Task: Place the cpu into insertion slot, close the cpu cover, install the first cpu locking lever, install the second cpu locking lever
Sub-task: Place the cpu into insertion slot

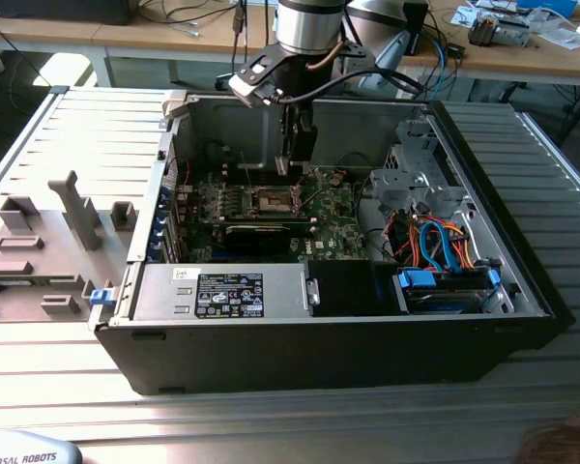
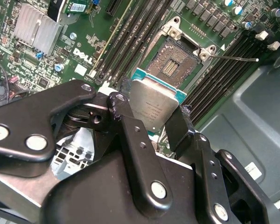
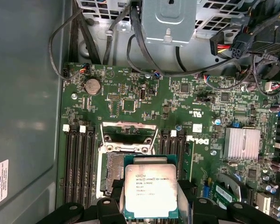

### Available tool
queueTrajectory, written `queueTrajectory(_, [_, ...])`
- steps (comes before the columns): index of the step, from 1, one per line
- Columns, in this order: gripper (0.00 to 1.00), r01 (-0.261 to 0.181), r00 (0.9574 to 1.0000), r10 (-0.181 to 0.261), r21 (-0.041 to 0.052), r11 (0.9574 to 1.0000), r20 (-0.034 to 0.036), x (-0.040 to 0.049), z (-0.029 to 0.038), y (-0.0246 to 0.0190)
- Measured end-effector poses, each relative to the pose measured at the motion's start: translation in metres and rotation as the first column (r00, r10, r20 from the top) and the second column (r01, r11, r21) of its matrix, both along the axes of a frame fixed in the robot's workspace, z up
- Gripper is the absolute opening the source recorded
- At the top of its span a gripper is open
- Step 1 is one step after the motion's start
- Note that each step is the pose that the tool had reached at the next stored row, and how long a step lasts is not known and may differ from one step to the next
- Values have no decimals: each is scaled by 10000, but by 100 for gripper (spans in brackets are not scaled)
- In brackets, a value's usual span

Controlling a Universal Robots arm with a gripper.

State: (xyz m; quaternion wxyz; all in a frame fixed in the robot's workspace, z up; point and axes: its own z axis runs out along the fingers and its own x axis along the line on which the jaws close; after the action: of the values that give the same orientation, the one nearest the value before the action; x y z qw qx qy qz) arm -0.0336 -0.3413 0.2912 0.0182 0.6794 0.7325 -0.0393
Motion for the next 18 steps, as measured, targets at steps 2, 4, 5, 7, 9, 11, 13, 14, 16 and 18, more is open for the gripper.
queueTrajectory(2, [54, 1, 10000, -1, 1, 10000, 1, 0, -3, 0])
queueTrajectory(4, [54, 1, 10000, -1, 0, 10000, 1, 0, -6, 0])
queueTrajectory(5, [54, 1, 10000, -1, 1, 10000, 1, 0, -10, 0])
queueTrajectory(7, [54, 1, 10000, -1, 1, 10000, 1, 0, -13, 0])
queueTrajectory(9, [54, 1, 10000, -1, 0, 10000, 1, 0, -19, 0])
queueTrajectory(11, [54, 1, 10000, -1, 1, 10000, 0, 0, -24, 0])
queueTrajectory(13, [54, 1, 10000, -1, 1, 10000, 1, 0, -27, 0])
queueTrajectory(14, [54, 1, 10000, -1, 1, 10000, 1, 0, -29, 0])
queueTrajectory(16, [54, 1, 10000, -1, 0, 10000, 1, 0, -31, 0])
queueTrajectory(18, [54, 1, 10000, -1, 1, 10000, 1, 0, -35, 0])
